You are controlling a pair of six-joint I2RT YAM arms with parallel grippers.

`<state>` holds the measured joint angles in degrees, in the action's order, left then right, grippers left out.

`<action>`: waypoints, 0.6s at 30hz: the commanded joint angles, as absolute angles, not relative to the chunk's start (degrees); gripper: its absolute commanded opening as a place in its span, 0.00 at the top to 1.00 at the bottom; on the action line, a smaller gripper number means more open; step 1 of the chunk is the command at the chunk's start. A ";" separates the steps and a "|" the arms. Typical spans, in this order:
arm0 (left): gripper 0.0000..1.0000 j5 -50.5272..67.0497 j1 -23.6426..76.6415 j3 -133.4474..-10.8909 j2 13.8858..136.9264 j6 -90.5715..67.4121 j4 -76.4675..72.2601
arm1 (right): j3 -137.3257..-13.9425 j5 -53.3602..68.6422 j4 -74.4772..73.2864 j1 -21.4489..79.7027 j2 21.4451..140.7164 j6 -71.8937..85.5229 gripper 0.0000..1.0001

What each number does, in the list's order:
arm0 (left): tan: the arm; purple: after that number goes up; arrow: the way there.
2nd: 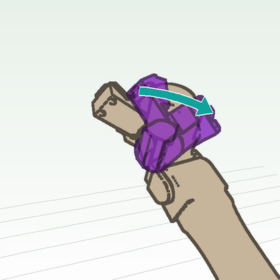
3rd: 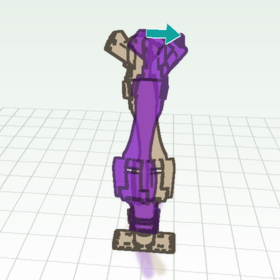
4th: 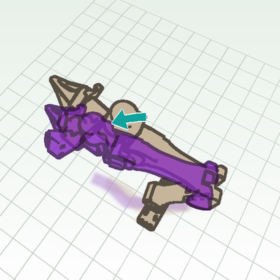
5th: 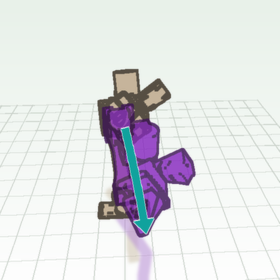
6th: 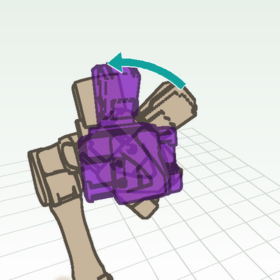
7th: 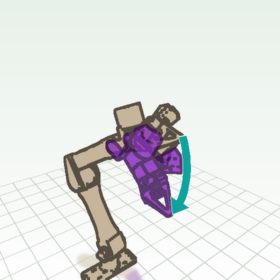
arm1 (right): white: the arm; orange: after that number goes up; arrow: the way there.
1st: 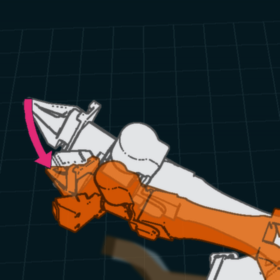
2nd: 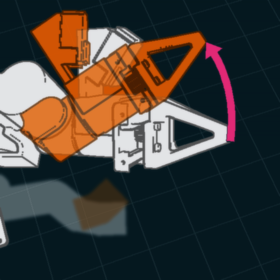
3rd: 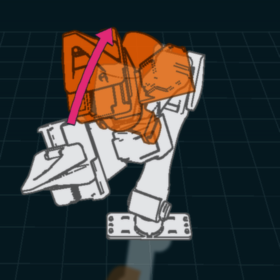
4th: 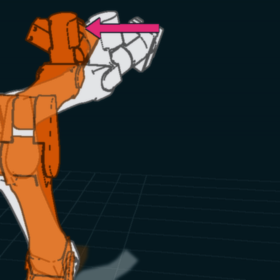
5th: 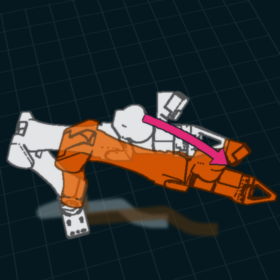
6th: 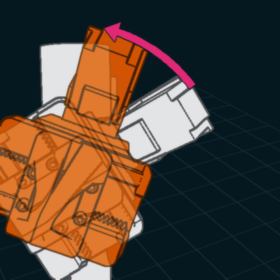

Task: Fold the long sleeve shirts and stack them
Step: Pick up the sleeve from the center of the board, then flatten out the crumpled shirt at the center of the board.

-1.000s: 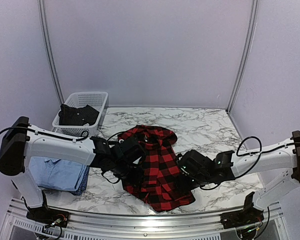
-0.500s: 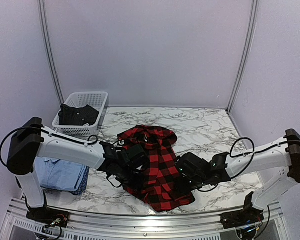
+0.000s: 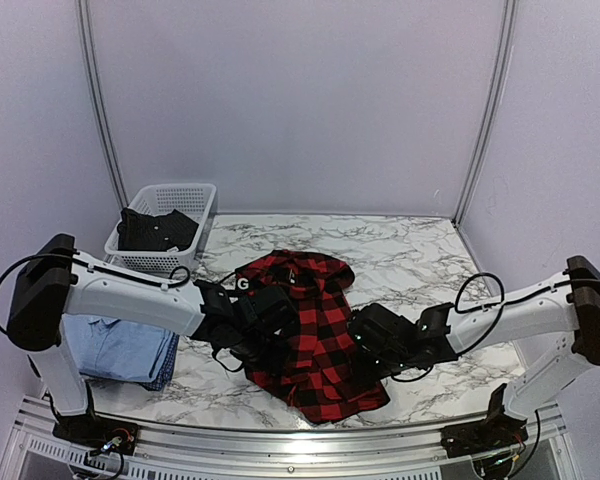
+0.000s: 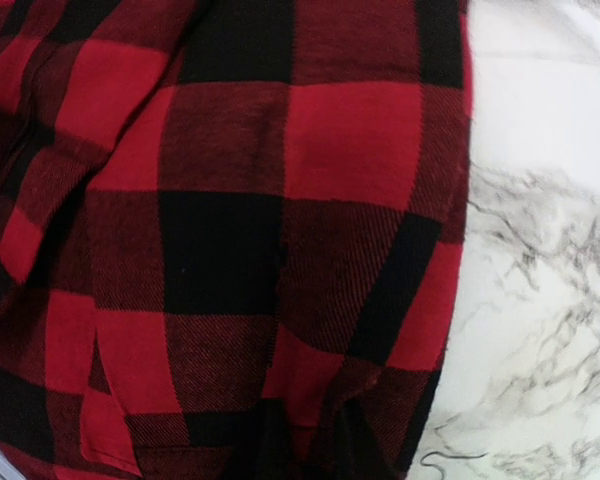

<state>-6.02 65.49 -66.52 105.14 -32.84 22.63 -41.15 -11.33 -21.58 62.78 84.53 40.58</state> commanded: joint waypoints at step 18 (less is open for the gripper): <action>1.00 -26.19 43.02 -76.03 85.70 -22.50 34.38 | -56.09 -30.96 -33.41 36.65 74.71 26.40 1.00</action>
<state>-22.59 50.22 -70.35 88.12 -29.19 30.28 -49.43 -22.74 -31.22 45.17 77.38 34.11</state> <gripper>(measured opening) 0.007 0.002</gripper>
